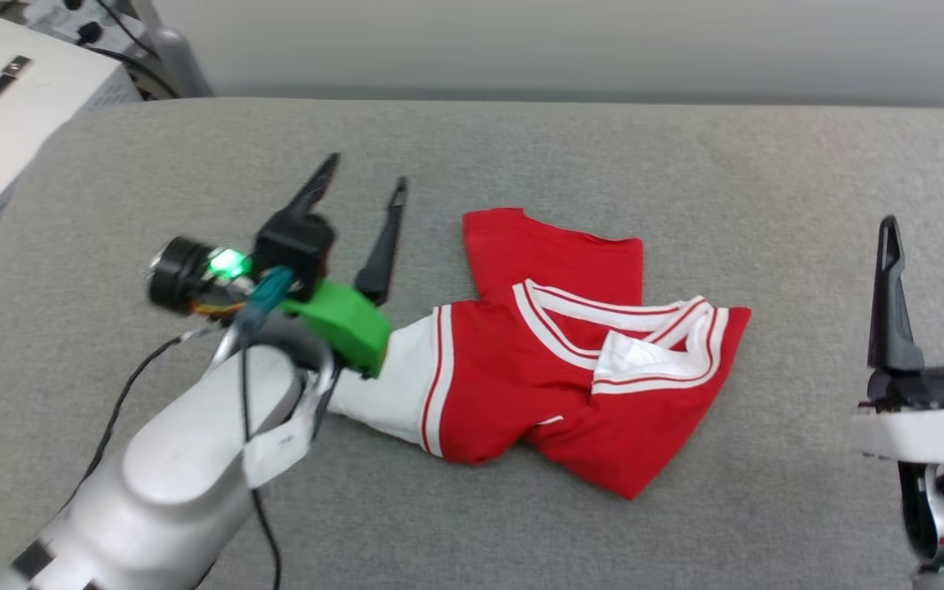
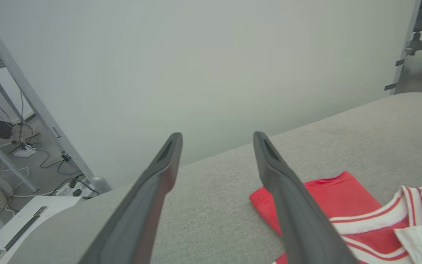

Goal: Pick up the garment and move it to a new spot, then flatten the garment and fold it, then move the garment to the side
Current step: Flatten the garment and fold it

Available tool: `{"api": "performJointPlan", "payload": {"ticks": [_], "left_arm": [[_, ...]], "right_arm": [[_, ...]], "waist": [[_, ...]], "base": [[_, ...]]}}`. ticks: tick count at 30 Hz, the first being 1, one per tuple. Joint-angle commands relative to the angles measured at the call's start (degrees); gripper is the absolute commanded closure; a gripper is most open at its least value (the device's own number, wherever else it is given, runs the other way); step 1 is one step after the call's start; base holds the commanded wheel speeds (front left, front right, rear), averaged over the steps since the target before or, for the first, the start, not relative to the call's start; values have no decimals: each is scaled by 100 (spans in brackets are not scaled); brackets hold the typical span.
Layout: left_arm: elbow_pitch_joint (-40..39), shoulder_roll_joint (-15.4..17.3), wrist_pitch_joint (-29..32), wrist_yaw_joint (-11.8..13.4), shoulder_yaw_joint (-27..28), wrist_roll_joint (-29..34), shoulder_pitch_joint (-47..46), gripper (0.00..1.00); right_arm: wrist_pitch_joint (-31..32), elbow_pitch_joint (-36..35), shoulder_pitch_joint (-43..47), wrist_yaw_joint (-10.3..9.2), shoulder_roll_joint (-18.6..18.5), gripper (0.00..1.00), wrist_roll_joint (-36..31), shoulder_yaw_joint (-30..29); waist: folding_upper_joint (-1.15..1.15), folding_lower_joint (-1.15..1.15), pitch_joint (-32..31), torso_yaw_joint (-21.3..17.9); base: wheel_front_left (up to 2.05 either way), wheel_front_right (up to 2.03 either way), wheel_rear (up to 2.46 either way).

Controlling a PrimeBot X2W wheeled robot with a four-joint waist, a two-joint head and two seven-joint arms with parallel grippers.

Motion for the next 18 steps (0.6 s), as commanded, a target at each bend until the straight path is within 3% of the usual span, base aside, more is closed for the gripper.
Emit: {"api": "performJointPlan", "payload": {"ticks": [1,6,11,15,18], "left_arm": [[-218,129,-31,172,234,135,377,0],[-913,334,-31,581,1102,538,1415,0],[-1230,277,-32,626,1781,819,2305,0],[-1332,156,-32,531,2177,1031,2789,0],[-1384,37,-32,412,2440,1213,3000,0]], "right_arm": [[-26,-26,-195,-4,-92,0,-75,15],[-26,399,-618,-4,-680,0,-64,517],[174,1205,-1130,-4,-1508,0,279,1501],[1233,1471,-1680,-4,-2248,0,984,2440],[2385,1402,-2060,-4,-2911,0,1797,3348]], "waist": [[37,0,-230,253],[37,0,-272,359],[37,0,-303,433],[37,0,-308,476],[37,0,-264,508]], "base": [[0,0,0],[0,0,0],[0,0,0],[0,0,0],[0,0,0]]}}
